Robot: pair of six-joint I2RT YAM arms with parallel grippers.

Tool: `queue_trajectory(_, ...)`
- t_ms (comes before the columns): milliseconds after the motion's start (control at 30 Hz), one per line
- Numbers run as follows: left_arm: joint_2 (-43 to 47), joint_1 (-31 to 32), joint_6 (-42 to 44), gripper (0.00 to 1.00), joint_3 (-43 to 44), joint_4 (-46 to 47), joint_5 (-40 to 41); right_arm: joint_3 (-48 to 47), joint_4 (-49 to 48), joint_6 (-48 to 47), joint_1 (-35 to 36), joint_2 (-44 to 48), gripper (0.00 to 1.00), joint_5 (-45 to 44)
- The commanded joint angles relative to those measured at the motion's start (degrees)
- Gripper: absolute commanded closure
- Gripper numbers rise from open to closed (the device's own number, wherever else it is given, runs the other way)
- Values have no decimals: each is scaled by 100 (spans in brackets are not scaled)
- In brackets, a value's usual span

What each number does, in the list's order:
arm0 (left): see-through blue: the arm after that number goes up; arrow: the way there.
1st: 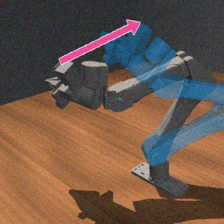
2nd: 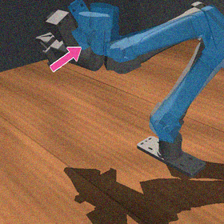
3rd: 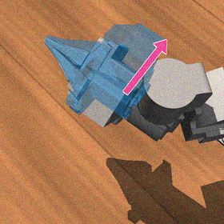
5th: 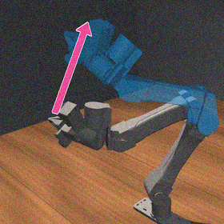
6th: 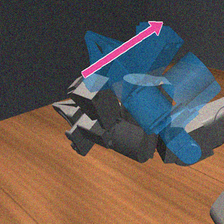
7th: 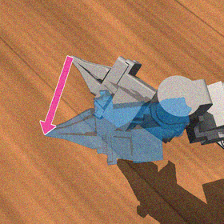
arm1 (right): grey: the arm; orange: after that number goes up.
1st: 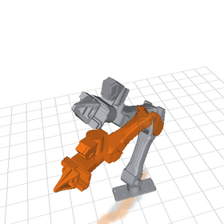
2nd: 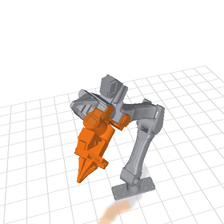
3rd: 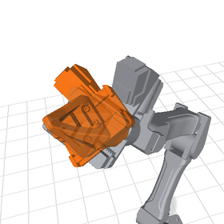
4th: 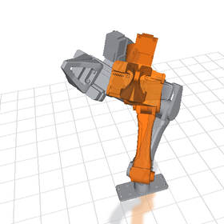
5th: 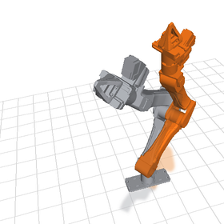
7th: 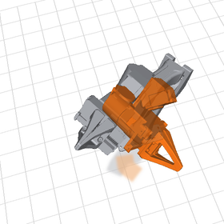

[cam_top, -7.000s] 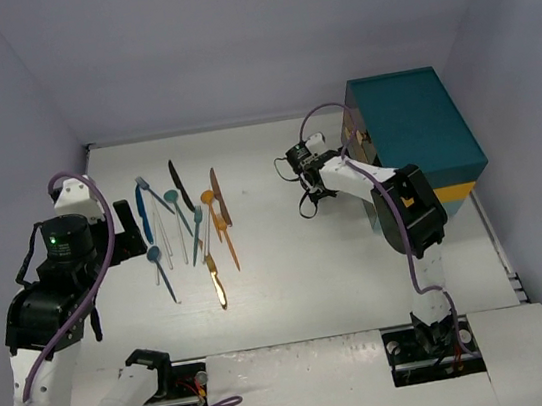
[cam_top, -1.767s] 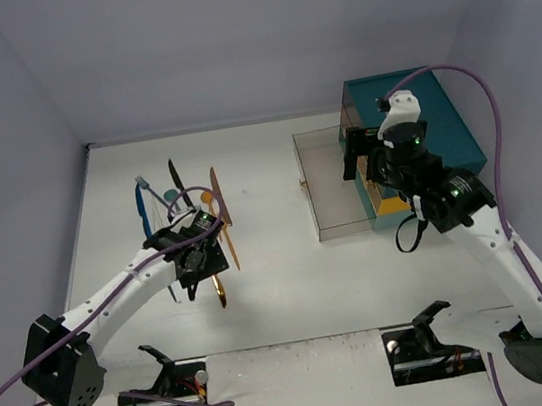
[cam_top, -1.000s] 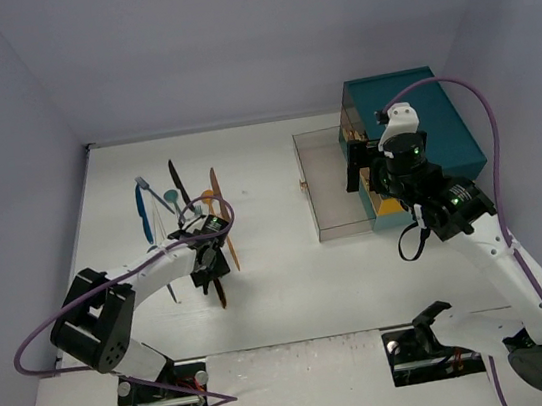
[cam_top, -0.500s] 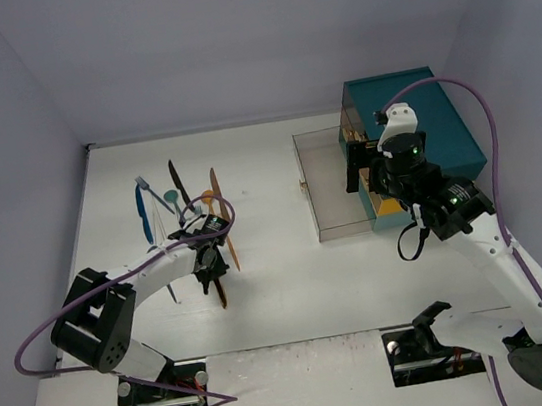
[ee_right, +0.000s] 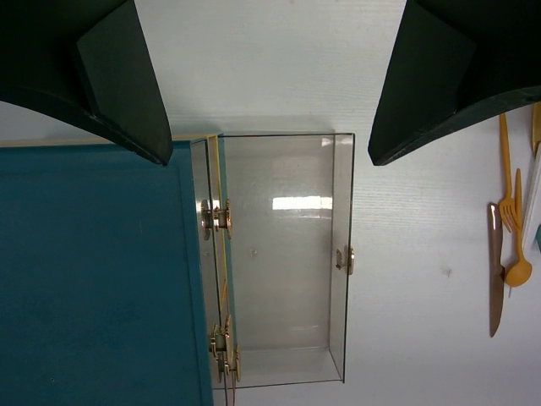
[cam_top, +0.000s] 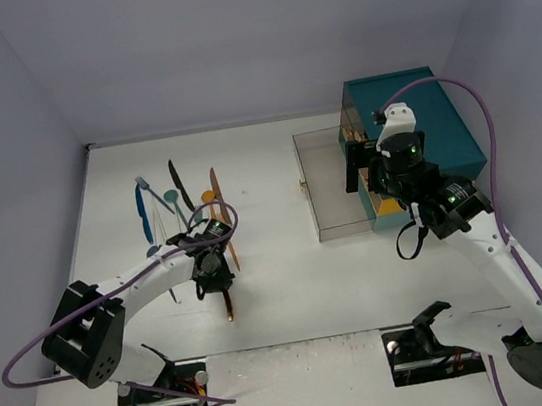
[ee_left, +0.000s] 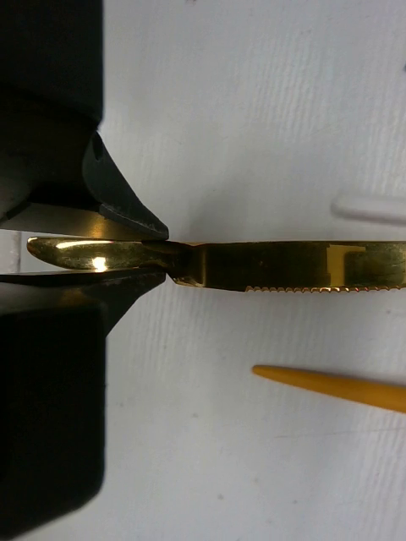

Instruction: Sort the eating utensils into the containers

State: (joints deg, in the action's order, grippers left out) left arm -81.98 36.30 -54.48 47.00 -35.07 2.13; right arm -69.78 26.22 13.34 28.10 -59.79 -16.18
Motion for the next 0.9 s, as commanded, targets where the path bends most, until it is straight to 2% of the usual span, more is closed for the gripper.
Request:
queue_trajectory(0,834,-7,89,100,150,-679,-527,-27,-177,-78,-32,-56,0,-210)
queue_trajectory(300,1584,-6,178,100,366,-834,-902,-129,-172,-75,-41,-106,0,-205)
queue_trajectory(467,1460,0,578,100,1230,-687,-799,-207,-170,-55,-41,-39,0,-266)
queue_trajectory(600,917,-9,611,100,2240,-143,-924,-194,-170,-7,-50,16,0,-321)
queue_trajectory(733,-211,65,338,100,3235,733,-1158,-218,-178,142,-41,135,0,-375)
queue_trajectory(867,-1393,254,254,100,4481,1192,-1084,-277,-178,365,-41,326,0,-330)
